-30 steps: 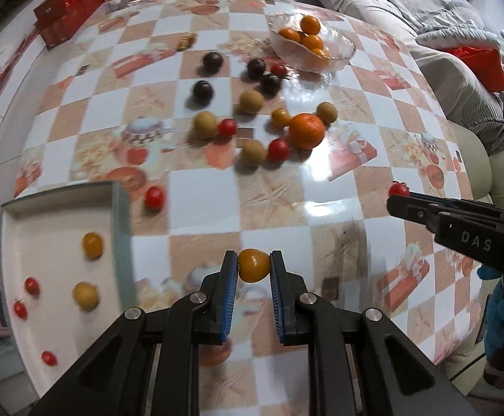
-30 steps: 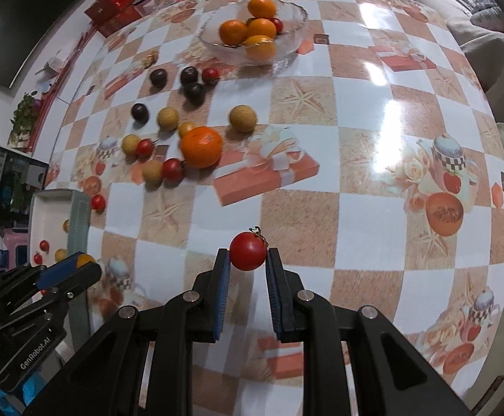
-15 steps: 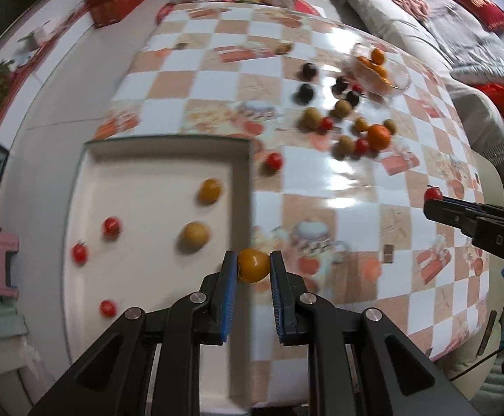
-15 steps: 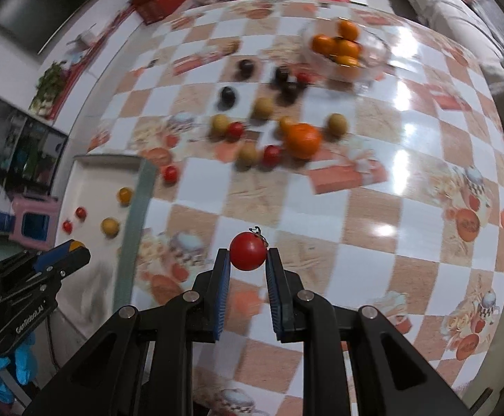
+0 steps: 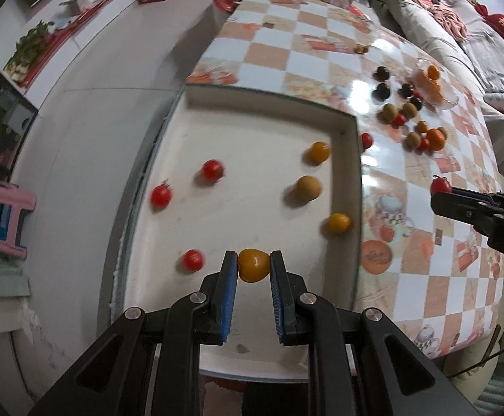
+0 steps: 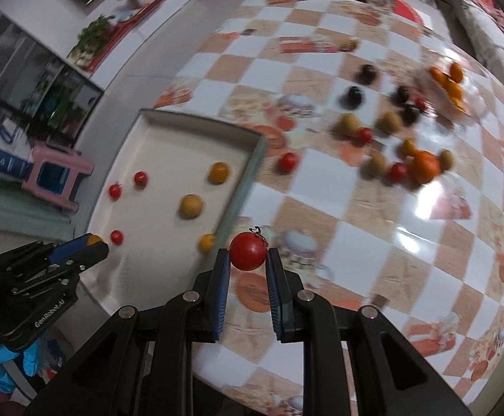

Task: Organize fruits
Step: 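Carry both tomatoes over the white tray and open both tools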

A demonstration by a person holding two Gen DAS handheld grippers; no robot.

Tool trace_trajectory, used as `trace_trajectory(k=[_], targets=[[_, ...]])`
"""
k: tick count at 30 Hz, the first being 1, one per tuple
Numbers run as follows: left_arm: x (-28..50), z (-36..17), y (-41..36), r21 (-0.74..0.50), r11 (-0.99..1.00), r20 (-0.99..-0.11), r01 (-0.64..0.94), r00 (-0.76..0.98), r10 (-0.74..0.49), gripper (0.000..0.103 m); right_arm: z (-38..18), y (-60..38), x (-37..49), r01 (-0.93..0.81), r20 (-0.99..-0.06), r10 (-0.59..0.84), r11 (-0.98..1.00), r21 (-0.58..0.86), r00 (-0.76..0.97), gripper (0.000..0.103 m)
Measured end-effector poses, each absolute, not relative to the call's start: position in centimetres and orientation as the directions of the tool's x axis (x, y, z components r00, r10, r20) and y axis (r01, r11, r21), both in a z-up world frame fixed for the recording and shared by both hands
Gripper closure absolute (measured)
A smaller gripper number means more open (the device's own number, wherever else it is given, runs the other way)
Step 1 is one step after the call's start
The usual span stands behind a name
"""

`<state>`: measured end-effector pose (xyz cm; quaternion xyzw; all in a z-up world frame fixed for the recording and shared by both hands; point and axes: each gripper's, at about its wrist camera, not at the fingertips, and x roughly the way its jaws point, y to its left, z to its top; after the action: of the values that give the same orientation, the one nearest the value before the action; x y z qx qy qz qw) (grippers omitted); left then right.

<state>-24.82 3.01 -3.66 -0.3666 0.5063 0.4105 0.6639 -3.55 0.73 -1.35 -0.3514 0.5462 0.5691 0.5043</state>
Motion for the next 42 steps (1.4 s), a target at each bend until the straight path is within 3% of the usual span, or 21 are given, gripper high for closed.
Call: trace_trajectory(k=[14, 34, 36, 39, 40, 41, 42], targets=[[-26.8, -7.8, 2.4, -0.06, 0.411, -0.987, -0.91, 0.116, 0.114, 0.083, -5.3, 2.8, -11.6, -0.959, -0.957, 0.062, -0.012, 0.283, -0.283, 0.081], [-26.0, -11.3, 2.0, -0.025, 0.436, -0.996, -0.9, 0.062, 0.07, 0.083, -10.6, 2.9, -13.8, -0.961, -0.959, -0.066, -0.015, 0.276, -0.274, 0.078], [-25.8, -11.4, 1.9, -0.019, 0.443, -0.996, -0.896, 0.056, 0.07, 0.083, -10.6, 3.0, -14.0, -0.96, -0.958, -0.067, -0.014, 0.28, -0.279, 0.074], [-24.7, -11.4, 1.8, -0.018, 0.446, -0.996, -0.895, 0.054, 0.068, 0.081, -10.6, 3.3, -14.5, -0.956, -0.955, -0.065, -0.021, 0.293, -0.291, 0.054], [-24.5, -11.4, 1.7, -0.02, 0.446, -0.996, -0.895, 0.055, 0.066, 0.071, -10.5, 3.3, -14.7, -0.954, -0.953, -0.063, -0.026, 0.3, -0.298, 0.051], [-24.5, -11.3, 1.7, -0.021, 0.445, -0.996, -0.895, 0.058, 0.069, 0.048, -10.4, 3.4, -14.9, -0.954, -0.953, -0.063, -0.031, 0.298, -0.295, 0.05], [-24.6, -11.0, 1.7, -0.012, 0.443, -0.995, -0.897, 0.056, 0.086, 0.04, -10.3, 3.4, -15.0, -0.954, -0.954, -0.059, -0.035, 0.297, -0.295, 0.048]])
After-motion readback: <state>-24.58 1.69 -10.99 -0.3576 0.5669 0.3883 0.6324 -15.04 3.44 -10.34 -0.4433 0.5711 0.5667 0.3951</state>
